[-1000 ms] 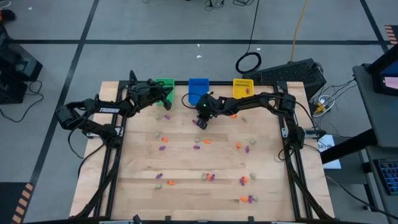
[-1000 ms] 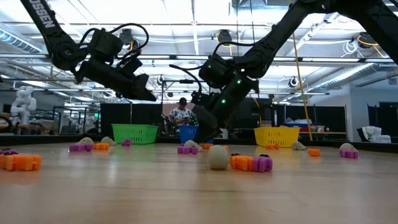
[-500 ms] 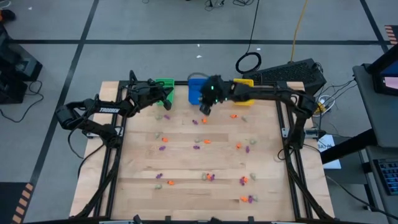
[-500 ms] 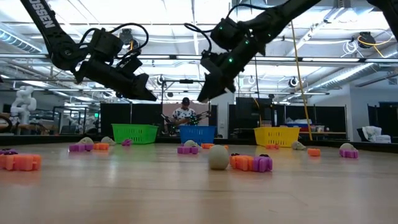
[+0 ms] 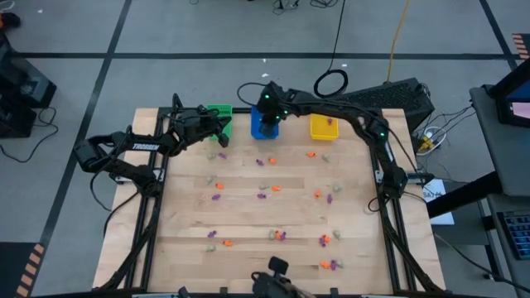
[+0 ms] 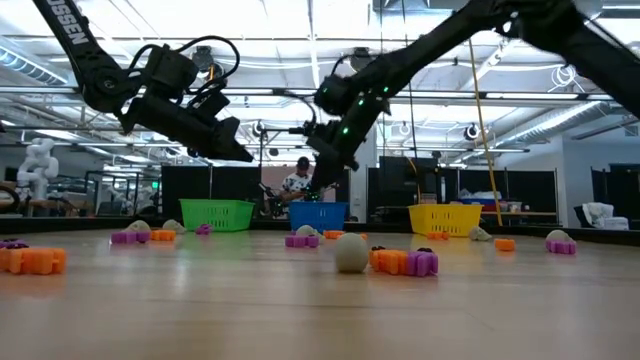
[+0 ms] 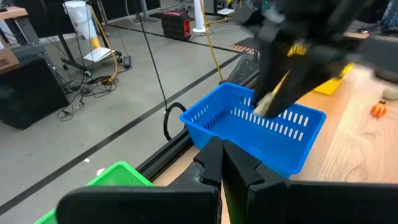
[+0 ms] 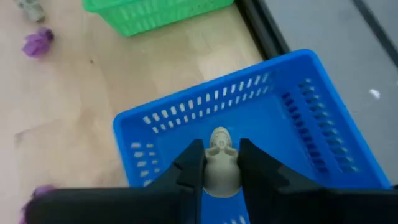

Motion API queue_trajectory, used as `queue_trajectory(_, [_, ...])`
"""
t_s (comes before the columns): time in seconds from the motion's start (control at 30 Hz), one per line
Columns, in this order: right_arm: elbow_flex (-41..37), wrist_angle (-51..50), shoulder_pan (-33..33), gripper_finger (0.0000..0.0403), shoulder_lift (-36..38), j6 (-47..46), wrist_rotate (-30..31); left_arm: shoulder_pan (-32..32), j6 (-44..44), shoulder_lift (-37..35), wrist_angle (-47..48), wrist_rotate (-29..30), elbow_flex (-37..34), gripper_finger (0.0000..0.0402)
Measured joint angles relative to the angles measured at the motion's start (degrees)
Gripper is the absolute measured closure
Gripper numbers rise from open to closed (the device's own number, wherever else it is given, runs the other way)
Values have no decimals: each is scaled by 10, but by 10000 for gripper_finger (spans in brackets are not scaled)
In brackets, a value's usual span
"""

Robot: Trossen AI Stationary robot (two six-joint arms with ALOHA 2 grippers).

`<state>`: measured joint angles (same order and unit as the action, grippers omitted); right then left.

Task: Sort Halloween decoration
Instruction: Put the white skull toy into the blue bin

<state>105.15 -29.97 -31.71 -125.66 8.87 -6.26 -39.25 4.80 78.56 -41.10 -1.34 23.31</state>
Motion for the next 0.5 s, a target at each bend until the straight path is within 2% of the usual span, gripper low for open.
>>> queue_trajectory(0.2, [58,-31,-19,342,-61,8,0,0,0,0,0,0,0,394])
queue_trajectory(0.5, [71,-48,-31,335,-83,4,-15,0,-1,0,8,0,0,394])
